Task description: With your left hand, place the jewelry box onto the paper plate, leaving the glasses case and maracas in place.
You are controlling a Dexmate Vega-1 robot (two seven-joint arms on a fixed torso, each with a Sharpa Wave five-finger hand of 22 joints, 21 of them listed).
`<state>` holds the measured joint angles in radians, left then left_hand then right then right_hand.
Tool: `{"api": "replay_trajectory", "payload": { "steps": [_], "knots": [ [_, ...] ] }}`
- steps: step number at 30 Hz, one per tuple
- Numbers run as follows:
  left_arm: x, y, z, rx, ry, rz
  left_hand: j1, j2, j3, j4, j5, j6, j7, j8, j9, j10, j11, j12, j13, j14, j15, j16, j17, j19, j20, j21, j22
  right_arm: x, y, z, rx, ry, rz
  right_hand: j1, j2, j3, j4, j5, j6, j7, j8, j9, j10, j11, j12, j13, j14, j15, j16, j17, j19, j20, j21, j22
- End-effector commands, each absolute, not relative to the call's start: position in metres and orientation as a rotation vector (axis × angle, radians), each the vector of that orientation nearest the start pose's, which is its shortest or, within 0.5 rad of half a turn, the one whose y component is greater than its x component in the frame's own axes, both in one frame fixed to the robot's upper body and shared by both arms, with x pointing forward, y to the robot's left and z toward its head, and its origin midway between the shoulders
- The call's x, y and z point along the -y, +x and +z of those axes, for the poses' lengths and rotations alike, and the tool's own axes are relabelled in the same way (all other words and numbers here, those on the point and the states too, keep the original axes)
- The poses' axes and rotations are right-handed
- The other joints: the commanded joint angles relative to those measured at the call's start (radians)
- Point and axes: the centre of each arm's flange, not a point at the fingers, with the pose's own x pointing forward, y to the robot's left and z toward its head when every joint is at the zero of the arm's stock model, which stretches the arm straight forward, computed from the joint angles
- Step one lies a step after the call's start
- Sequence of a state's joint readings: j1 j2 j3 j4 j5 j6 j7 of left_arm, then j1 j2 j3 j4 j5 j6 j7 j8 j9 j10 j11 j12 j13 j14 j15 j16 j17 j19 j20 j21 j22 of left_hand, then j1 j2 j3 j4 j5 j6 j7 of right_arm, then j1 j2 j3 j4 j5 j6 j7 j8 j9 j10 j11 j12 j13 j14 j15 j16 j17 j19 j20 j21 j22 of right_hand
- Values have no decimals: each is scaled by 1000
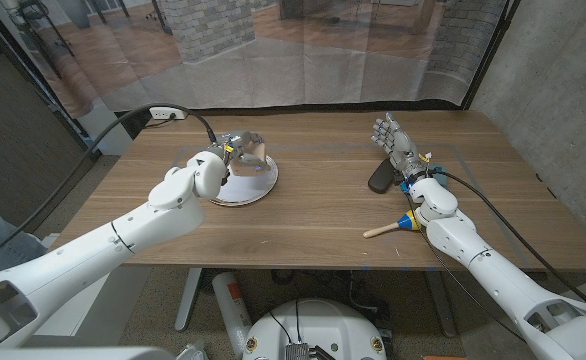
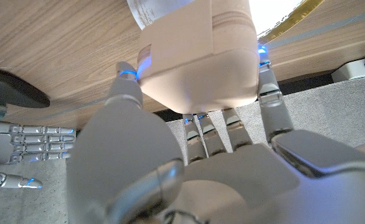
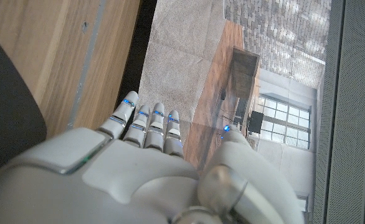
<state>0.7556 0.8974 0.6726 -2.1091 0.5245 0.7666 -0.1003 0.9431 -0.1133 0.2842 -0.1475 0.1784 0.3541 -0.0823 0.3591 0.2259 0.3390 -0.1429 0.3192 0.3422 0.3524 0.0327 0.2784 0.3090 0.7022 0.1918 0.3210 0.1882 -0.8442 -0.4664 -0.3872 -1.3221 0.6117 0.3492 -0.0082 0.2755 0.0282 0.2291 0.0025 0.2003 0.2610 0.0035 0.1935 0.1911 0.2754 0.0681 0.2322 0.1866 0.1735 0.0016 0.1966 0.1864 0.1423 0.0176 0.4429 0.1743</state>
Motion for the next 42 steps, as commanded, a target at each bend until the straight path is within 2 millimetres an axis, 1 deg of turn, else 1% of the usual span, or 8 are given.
{"api": "replay_trajectory", "payload": {
  "steps": [1, 3, 14, 19, 26, 32, 33, 42],
  "knots": [
    [-237, 562, 46, 353, 1394, 215, 182, 175, 17, 13, 5, 17, 1, 8, 2, 8, 0, -1, 5, 76, -67, 1, 4, -48, -42, -3, 5, 262, 647, -20, 657, 56, 208, 11, 2, 2, -2, 0, 9, 3, 8, 3, 5, -1, -3, 3, 8, -2, -2, 1, 8, 2, -5, 5],
    [-239, 563, 47, 348, 1395, 219, 182, 175, 17, 13, 5, 18, 0, 8, 2, 9, -4, -1, 6, 76, -67, 0, 4, -48, -42, -3, 5, 262, 648, -20, 656, 55, 207, 11, 3, 2, -2, 0, 8, 3, 7, 3, 5, 0, -3, 3, 9, -2, -2, 1, 8, 2, -5, 5],
    [-250, 572, 44, 312, 1383, 222, 183, 174, 18, 13, 5, 22, 0, 10, 2, 16, -4, -2, 8, 80, -69, 0, 5, -50, -42, -4, 5, 260, 649, -22, 653, 60, 201, 10, 3, 2, -4, 0, 10, 3, 8, 3, 6, -1, -4, 3, 9, -4, -2, 1, 11, 2, -10, 5],
    [-256, 573, 42, 296, 1382, 227, 183, 175, 19, 14, 5, 26, -2, 12, 2, 20, -12, -2, 9, 83, -70, -1, 6, -51, -42, -5, 6, 258, 650, -21, 650, 59, 201, 10, 4, 2, -5, 0, 10, 3, 7, 3, 7, -3, -4, 3, 10, -4, -2, 0, 11, 2, -11, 5],
    [-264, 574, 40, 274, 1385, 240, 184, 175, 19, 14, 5, 32, 0, 14, 1, 22, -12, -3, 10, 84, -70, -1, 6, -54, -42, -6, 6, 255, 652, -22, 643, 56, 207, 10, 5, 2, -5, 0, 10, 4, 7, 3, 7, 0, -4, 3, 10, -3, -2, 0, 12, 2, -13, 5],
    [-269, 575, 41, 257, 1389, 251, 185, 176, 20, 14, 5, 34, -1, 15, 1, 26, -12, -4, 11, 85, -71, -2, 7, -54, -43, -6, 6, 256, 651, -22, 640, 49, 202, 10, 5, 2, -6, -1, 10, 3, 7, 3, 7, -3, -5, 3, 11, -3, -2, 0, 13, 2, -16, 5],
    [-269, 576, 41, 257, 1388, 253, 185, 176, 20, 14, 5, 35, -2, 15, 1, 27, -13, -4, 11, 86, -70, -2, 7, -54, -42, -6, 6, 257, 651, -22, 640, 50, 201, 10, 5, 1, -6, -1, 10, 3, 7, 3, 7, 2, -5, 3, 11, -2, -2, 0, 14, 2, -16, 5],
    [-265, 581, 41, 268, 1381, 249, 187, 176, 22, 14, 4, 39, -2, 17, 0, 36, -17, -4, 14, 91, -73, -3, 8, -54, -44, -6, 6, 260, 652, -21, 639, 49, 199, 10, 6, 1, -7, -1, 10, 3, 7, 3, 7, 2, -6, 3, 11, -3, -2, 0, 15, 2, -20, 5]
  ]
}}
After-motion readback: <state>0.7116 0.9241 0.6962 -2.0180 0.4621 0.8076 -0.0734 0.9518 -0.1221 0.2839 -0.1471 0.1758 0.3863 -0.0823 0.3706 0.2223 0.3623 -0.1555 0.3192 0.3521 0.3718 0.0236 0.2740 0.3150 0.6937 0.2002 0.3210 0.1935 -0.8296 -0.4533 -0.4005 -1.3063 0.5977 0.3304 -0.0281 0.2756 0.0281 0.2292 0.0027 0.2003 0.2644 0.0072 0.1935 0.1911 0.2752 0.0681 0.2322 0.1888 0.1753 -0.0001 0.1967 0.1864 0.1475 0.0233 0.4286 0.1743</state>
